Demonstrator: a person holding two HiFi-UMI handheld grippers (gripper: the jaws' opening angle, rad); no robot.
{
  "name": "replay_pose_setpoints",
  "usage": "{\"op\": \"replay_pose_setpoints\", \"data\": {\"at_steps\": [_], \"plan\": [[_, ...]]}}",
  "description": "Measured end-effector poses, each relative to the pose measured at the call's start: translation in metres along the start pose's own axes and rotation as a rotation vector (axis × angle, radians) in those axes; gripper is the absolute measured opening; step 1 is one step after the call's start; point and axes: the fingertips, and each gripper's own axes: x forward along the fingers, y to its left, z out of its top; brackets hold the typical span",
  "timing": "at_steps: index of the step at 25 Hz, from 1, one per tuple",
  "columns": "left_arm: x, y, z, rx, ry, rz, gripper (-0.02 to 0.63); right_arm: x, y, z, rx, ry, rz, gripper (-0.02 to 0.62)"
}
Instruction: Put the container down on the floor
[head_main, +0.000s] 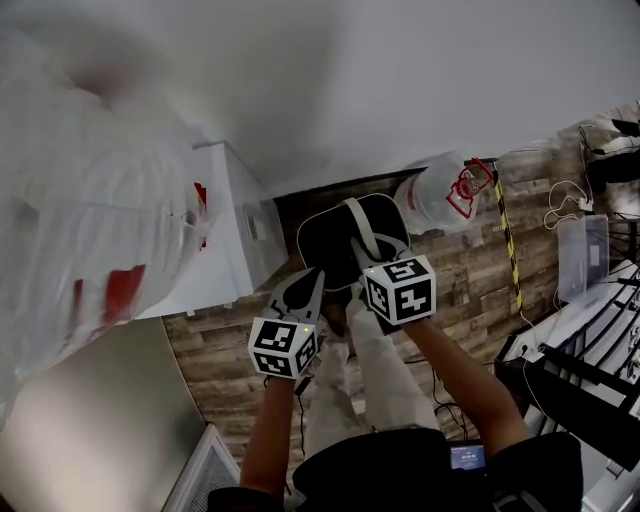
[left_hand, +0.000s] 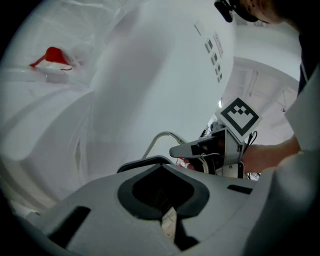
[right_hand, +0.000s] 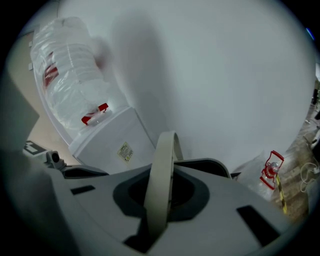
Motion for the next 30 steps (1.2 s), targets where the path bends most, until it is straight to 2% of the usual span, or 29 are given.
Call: {"op": "replay_pose_setpoints", "data": {"at_steps": [12, 16, 21, 24, 30], "plan": [[0.022, 0.03, -0.031, 0.009, 0.047, 0.045, 0.017, 0.034, -0.022, -0.031, 0.004, 0.048, 0.004, 0.034], [0.029, 0.037, -0.046, -0.039, 0.044, 0.061, 0.017, 0.044, -0.035, -0.042, -0.033, 0.054, -0.038, 0.034], [0.037, 0.034, -0.078, -0.068, 0.076, 0.043, 0.017, 0.057, -0.042, -0.058, -0.071, 0.065, -0.06, 0.034], [0.041, 0.036, -0.093, -0.064, 0.092, 0.033, 0.017, 0.066, -0.044, -0.066, -0.063, 0.073, -0.056, 0.034], [0.047, 0.053, -0.099, -0.071, 0.073, 0.052, 0.017, 0.08, -0.049, -0.078, -0.026, 0.081, -0.049, 0.034]]}}
